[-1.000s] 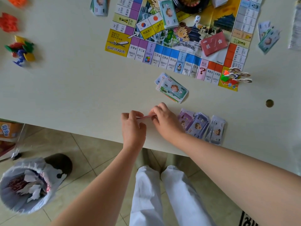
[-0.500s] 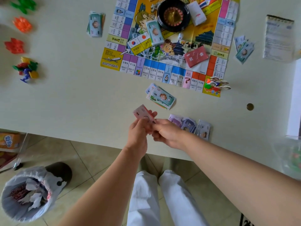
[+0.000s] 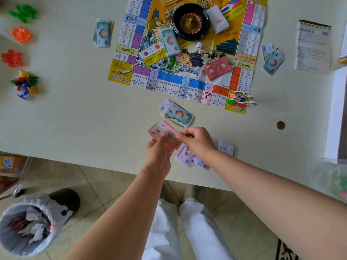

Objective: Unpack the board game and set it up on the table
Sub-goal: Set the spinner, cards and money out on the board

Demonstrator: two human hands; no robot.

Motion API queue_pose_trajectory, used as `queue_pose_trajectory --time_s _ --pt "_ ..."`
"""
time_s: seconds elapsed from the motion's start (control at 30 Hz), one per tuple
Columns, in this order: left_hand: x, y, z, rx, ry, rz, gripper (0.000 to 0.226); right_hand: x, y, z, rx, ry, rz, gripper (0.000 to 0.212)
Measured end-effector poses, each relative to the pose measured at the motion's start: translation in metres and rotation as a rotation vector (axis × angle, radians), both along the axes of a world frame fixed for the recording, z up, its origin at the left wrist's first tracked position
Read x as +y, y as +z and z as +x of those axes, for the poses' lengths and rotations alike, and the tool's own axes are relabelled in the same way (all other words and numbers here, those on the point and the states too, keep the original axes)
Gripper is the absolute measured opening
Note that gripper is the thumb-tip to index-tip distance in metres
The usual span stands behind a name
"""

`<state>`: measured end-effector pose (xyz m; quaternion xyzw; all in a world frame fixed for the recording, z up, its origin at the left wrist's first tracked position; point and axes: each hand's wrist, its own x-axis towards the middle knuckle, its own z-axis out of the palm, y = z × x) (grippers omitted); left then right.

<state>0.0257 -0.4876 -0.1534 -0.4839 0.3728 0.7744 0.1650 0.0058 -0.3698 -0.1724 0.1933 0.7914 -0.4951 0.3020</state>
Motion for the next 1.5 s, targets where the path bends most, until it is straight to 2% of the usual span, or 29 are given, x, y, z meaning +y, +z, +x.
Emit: queue_pose_trajectory --time_s 0.1,0.23,0.43,0.47,0.53,0.6,0.7,0.87,0.97,1.13,1.23,1.37,1.5 --pt "0.003 -0.005 -0.007 -0.037 0.052 -0.088 0.019 0.009 -0.008 -0.019 0.101 -0.053 0.073 0.018" --pt "0.000 -0.016 -0.014 -0.060 0.050 -0.203 0.021 0.018 -0.020 -0.047 0.154 -0.003 0.176 0.009" --pt "-0.003 -0.018 -0.023 -0.097 0.022 -0.218 0.020 0.026 -0.023 -0.057 0.191 0.172 0.429 0.029" --pt "-0.003 -0.016 -0.026 -0.100 0.029 -0.210 0.019 0.025 -0.020 -0.058 0.217 0.189 0.399 0.029" --pt "-0.002 -0.011 -0.033 -0.109 0.036 -0.199 0.017 0.021 -0.013 -0.061 0.198 0.230 0.211 0.026" --pt "-0.001 -0.006 -0.042 -0.112 0.030 -0.200 0.016 0.013 -0.006 -0.066 0.044 0.306 -0.011 0.026" --pt "-0.005 -0.002 -0.057 -0.084 0.038 -0.175 0.019 -0.003 -0.006 -0.074 -0.064 0.398 -0.080 0.025" --pt "-0.026 -0.001 -0.091 -0.094 0.017 -0.211 0.017 -0.030 0.002 -0.099 -0.039 0.250 -0.062 0.020" --pt "-0.052 0.000 -0.117 -0.067 -0.022 -0.154 0.014 -0.054 0.006 -0.120 -0.022 0.130 -0.036 0.016" --pt "-0.125 -0.005 -0.163 -0.033 -0.070 -0.237 0.030 -0.119 0.006 -0.172 -0.053 -0.084 -0.076 0.009" --pt "-0.172 -0.009 -0.191 -0.015 -0.068 -0.340 0.033 -0.163 0.004 -0.208 -0.041 -0.138 -0.102 0.009" --pt "-0.231 -0.014 -0.230 0.023 -0.072 -0.331 0.031 -0.222 -0.004 -0.258 -0.030 -0.209 -0.072 0.005" --pt "-0.258 -0.020 -0.257 0.059 -0.158 -0.352 0.026 -0.250 -0.018 -0.292 -0.052 -0.242 0.032 0.016"
